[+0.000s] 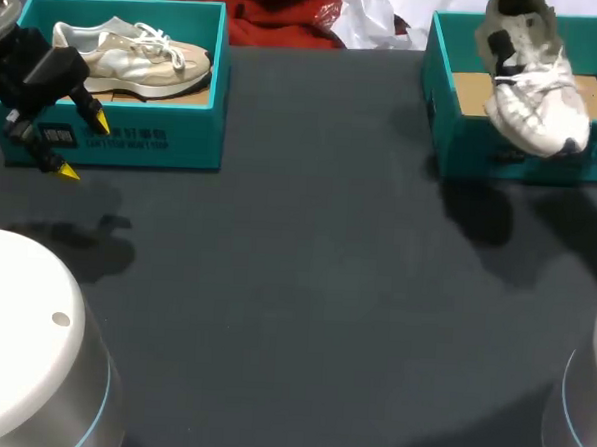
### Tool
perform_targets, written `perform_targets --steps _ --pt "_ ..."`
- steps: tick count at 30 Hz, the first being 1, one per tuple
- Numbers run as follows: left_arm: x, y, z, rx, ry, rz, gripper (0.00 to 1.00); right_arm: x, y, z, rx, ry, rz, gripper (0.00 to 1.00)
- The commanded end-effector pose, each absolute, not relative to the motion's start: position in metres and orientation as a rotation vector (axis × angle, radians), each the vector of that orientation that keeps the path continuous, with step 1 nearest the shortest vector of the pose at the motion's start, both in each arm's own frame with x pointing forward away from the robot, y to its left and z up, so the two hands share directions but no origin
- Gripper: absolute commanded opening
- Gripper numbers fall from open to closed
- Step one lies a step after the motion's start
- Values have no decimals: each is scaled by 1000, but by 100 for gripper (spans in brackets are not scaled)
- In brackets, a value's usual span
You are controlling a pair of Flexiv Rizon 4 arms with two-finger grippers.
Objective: Take the shoe out of the shoebox, open the shoe tongue, remove and reinsert the insole, then place the shoe into the shoebox
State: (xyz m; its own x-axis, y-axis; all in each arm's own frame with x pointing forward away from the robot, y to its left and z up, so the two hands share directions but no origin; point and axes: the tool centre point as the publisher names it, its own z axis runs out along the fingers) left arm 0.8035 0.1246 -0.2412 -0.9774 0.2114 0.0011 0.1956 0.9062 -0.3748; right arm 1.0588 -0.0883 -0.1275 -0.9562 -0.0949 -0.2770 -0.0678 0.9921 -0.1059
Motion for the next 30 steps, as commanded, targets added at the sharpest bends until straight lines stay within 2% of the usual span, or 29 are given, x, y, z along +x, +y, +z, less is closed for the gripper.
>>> perform_targets --steps 1,11,24,30 --pt "804 125 -241 -324 -3026 585 100 1083 -123 -123 -122 2845 -111 0" --pt "804 125 -241 -324 -3026 585 100 1136 -186 -124 -146 2848 -94 0" --pt "804 125 -241 -324 -3026 585 100 1136 -186 -124 -146 2848 -94 0" --pt "804 125 -241 -324 -3026 585 100 1160 -233 -122 -105 2808 -193 0"
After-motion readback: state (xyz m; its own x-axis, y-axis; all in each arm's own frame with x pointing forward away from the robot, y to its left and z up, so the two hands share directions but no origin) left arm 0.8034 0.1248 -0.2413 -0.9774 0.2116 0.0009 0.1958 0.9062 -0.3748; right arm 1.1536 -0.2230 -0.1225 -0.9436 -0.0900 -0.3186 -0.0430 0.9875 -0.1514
